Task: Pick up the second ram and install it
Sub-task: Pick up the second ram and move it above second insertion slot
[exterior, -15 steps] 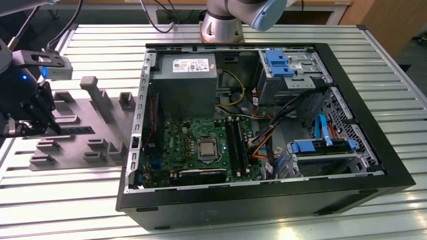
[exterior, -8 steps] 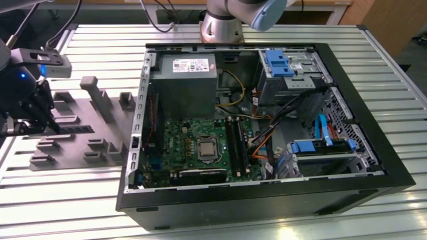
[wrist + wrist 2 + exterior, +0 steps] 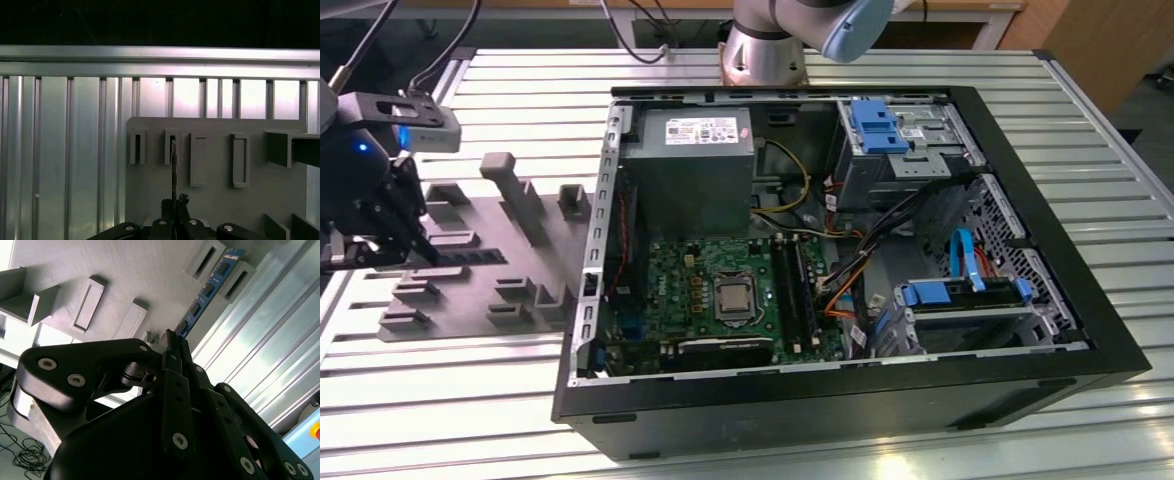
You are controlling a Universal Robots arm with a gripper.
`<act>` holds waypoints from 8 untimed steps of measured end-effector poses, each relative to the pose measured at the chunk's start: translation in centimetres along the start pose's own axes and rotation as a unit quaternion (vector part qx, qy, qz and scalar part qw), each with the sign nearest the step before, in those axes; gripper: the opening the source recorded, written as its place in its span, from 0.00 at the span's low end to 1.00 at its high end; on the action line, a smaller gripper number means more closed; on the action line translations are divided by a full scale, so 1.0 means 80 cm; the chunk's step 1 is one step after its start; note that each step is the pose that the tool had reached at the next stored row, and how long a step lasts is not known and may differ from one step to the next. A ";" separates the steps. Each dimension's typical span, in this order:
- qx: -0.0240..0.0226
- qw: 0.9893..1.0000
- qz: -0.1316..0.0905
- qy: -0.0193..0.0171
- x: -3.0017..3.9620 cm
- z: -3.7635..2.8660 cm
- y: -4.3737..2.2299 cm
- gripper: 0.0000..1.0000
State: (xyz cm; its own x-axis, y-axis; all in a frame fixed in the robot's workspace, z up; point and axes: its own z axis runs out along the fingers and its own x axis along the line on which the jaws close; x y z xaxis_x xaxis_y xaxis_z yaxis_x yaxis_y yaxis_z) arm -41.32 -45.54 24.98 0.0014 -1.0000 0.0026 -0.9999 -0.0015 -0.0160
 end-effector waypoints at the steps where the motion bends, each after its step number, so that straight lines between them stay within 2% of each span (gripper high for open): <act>1: 0.000 1.000 0.000 0.000 0.0000 -0.0007 0.0000 0.14; 8: 0.000 1.000 0.000 0.000 0.0000 -0.0055 -0.0001 0.14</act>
State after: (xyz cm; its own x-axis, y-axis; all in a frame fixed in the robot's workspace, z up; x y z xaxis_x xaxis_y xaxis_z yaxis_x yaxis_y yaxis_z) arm -41.32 -45.54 25.41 0.0014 -1.0000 0.0026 -0.9999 -0.0015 -0.0160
